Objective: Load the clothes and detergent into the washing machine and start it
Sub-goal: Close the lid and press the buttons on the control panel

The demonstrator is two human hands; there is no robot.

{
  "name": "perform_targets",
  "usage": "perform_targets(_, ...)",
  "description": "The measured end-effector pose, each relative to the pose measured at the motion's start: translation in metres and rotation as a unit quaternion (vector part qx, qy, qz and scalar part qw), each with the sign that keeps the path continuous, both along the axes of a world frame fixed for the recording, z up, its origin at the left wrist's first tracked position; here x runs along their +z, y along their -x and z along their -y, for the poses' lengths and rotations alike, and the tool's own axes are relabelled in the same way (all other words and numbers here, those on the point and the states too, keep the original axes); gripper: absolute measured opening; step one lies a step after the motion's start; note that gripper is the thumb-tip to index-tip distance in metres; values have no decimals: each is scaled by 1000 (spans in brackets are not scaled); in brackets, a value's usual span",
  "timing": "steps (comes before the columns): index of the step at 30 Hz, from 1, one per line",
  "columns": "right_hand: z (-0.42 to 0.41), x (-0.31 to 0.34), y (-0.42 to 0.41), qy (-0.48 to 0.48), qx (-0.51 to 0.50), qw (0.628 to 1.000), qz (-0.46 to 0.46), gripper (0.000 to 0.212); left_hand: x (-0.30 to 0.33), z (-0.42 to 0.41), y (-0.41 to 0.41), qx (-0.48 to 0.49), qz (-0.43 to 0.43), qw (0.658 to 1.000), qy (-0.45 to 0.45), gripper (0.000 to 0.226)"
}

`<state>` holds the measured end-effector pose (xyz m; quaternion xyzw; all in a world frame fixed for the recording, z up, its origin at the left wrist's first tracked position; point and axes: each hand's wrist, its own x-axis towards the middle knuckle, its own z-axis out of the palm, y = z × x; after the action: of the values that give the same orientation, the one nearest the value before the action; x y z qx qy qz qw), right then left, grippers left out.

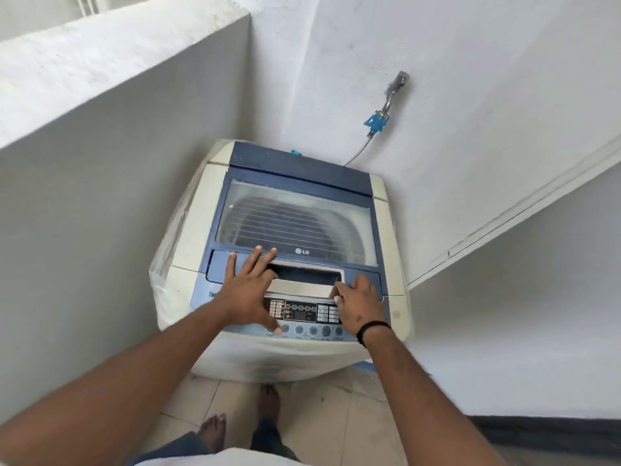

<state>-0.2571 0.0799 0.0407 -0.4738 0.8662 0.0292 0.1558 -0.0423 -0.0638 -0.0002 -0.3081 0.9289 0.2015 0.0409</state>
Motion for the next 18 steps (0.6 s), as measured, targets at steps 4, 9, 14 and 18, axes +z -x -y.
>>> perform_targets(4, -12, -8, -8, -63, -3, 998, 9, 50, 0, 3, 0, -16, 17, 1000, -6, 125)
perform_targets(9, -35, -19, -24, -7, -31, 999, 25, 58, 2, 6, -5, -39, 15, 999, -27, 134)
perform_targets(14, -67, -26, -23, 110, -52, 992, 34, 52, 2, 9, -8, -52, 23, 997, -48, 140)
perform_targets(18, -102, -35, -16, 108, -80, 991, 20, 64, 1, 12, -6, -58, 32, 997, -47, 142)
